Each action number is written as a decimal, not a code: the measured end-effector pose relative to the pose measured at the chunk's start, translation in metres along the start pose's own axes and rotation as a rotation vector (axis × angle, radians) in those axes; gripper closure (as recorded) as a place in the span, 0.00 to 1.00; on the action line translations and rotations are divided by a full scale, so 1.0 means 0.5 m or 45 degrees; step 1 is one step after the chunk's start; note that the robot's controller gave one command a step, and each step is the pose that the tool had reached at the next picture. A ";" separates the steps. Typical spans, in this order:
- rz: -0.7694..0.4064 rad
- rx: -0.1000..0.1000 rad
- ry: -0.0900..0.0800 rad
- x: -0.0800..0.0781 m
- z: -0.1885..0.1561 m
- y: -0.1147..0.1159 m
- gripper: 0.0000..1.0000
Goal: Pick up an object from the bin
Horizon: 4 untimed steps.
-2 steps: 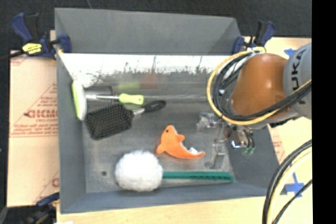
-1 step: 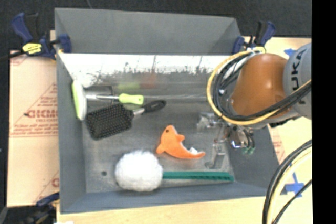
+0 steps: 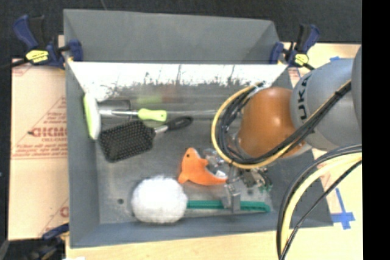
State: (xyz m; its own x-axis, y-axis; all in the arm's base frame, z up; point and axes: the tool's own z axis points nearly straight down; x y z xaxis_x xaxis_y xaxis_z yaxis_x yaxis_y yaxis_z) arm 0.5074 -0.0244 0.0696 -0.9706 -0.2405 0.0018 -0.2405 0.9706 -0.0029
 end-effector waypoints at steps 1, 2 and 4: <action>0.525 0.000 -0.011 -0.004 -0.024 0.015 0.00; 0.073 0.001 -0.010 -0.087 -0.002 0.066 0.00; 0.110 0.001 -0.012 -0.091 -0.003 0.084 1.00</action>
Offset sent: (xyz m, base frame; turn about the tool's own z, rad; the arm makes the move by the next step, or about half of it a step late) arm 0.0330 0.0430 0.0004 0.0570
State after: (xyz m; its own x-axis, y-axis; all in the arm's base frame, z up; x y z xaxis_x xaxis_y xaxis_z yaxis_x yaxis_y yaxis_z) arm 0.5413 0.0273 0.0707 -0.9877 -0.1562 -0.0081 -0.1562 0.9877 -0.0032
